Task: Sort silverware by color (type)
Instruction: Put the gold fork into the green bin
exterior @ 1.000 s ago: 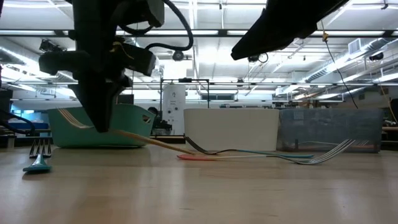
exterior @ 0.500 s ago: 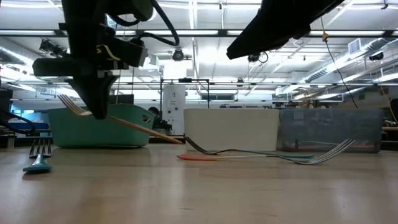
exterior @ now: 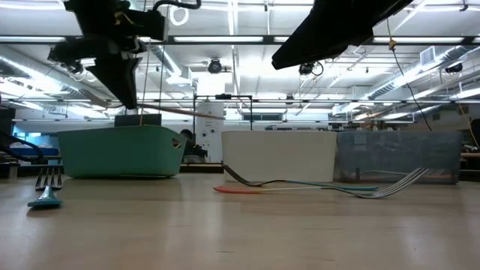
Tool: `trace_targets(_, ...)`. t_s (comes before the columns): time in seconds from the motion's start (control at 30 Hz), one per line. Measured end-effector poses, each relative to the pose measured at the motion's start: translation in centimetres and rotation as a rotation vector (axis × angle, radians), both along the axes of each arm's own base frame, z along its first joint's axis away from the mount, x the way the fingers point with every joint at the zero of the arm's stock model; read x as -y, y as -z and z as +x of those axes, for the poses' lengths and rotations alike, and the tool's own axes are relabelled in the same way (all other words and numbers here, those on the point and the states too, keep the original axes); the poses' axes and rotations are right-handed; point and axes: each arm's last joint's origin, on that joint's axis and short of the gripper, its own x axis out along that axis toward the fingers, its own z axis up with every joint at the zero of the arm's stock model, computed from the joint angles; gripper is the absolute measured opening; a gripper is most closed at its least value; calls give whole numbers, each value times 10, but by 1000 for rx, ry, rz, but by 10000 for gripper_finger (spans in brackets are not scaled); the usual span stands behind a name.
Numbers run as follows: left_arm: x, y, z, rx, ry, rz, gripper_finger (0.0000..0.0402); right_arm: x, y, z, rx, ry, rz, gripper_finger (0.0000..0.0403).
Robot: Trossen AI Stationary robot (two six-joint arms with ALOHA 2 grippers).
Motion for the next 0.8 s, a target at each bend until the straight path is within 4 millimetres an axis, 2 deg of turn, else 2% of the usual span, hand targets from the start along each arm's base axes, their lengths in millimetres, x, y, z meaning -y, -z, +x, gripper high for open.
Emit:
trace_targets(0.27, -11, 2, -23, 67, -55, 129, 21, 0, 0, 0, 0, 0, 0, 119)
trace_targets(0.47, -20, 3, -37, 114, -121, 135, 21, 0, 0, 0, 7, 0, 4, 119)
trace_targets(0.8, -39, 21, -54, 138, -196, 179, 21, 0, -1, 1, 14, -2, 5, 119)
